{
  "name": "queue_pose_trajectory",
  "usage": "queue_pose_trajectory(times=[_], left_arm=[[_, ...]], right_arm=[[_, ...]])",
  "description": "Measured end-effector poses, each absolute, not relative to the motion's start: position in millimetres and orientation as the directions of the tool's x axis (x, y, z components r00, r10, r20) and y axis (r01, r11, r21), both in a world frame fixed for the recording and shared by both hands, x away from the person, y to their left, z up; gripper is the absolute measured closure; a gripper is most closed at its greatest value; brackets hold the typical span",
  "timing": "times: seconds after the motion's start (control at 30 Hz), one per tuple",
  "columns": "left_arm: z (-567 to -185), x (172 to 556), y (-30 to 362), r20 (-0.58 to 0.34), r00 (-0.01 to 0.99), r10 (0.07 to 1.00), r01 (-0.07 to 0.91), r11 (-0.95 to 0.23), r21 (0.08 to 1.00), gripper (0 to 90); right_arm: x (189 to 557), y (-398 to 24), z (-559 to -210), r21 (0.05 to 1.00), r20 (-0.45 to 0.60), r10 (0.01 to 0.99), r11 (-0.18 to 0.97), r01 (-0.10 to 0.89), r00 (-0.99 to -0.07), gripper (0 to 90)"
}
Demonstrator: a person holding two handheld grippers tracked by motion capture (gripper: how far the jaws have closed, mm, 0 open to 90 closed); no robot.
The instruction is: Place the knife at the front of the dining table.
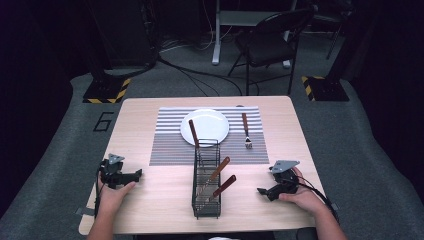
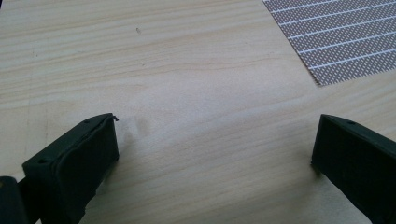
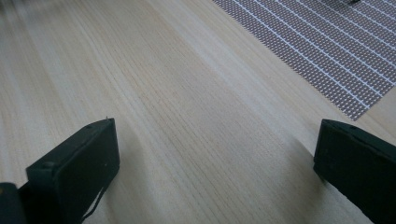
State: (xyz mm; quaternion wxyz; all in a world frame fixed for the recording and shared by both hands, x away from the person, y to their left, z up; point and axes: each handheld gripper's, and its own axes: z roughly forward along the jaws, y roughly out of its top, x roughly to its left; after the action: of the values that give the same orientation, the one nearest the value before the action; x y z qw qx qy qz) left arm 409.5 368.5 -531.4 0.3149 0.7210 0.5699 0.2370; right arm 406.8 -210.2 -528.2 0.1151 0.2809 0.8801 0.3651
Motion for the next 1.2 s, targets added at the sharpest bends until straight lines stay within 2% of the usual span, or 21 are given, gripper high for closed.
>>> queue_pose_trajectory(times=[0.37, 0.47, 0.53, 0.67, 0.73, 0.77, 0.83, 0.87, 1.0, 1.2], left_arm=[[-530.6, 407.3, 360.0, -0.01, 0.214, 0.977, 0.674, -0.14, 0.725, 1.8], [-530.1, 405.1, 358.6, -0.018, 0.212, 0.977, 0.659, -0.13, 0.741, 8.5], [-528.7, 404.3, 359.0, -0.018, 0.224, 0.975, 0.655, -0.136, 0.744, 16.2], [-527.5, 402.5, 358.1, -0.023, 0.228, 0.973, 0.662, -0.138, 0.737, 17.1], [-524.8, 400.2, 357.8, -0.028, 0.223, 0.974, 0.672, -0.133, 0.729, 27.9], [-519.8, 397.4, 358.2, -0.08, 0.217, 0.973, 0.685, -0.093, 0.723, 34.4], [-517.7, 396.3, 358.0, -0.086, 0.223, 0.971, 0.677, -0.091, 0.731, 35.8], [-514.9, 394.8, 356.2, -0.091, 0.222, 0.971, 0.666, -0.083, 0.741, 39.7], [-505.8, 389.8, 350.5, -0.112, 0.228, 0.967, 0.641, -0.062, 0.765, 41.3], [-493.8, 381.5, 344.6, -0.16, 0.255, 0.954, 0.653, -0.048, 0.756, 41.9]], right_arm=[[408.6, -210.2, -528.2, 0.708, -0.002, 0.571, 0.58, 0.403, -0.821, 0.0], [408.4, -210.2, -528.2, 0.708, -0.001, 0.573, 0.579, 0.405, -0.819, 0.0], [408.4, -210.2, -528.2, 0.708, -0.001, 0.574, 0.579, 0.405, -0.819, 0.0], [408.5, -209.6, -528.2, 0.708, 0.003, 0.577, 0.575, 0.409, -0.817, 0.0], [409.1, -209.4, -528.2, 0.709, 0.003, 0.576, 0.576, 0.408, -0.818, 0.0], [409.5, -209.3, -528.1, 0.707, 0.003, 0.575, 0.577, 0.408, -0.818, 0.0], [409.5, -209.3, -528.2, 0.708, 0.003, 0.575, 0.577, 0.408, -0.818, 0.0], [409.4, -209.3, -528.1, 0.707, 0.003, 0.575, 0.577, 0.408, -0.818, 0.0], [410.2, -210.0, -528.1, 0.707, -0.004, 0.567, 0.584, 0.399, -0.824, 0.0], [410.0, -209.9, -528.2, 0.707, -0.002, 0.573, 0.58, 0.404, -0.819, 0.0]])
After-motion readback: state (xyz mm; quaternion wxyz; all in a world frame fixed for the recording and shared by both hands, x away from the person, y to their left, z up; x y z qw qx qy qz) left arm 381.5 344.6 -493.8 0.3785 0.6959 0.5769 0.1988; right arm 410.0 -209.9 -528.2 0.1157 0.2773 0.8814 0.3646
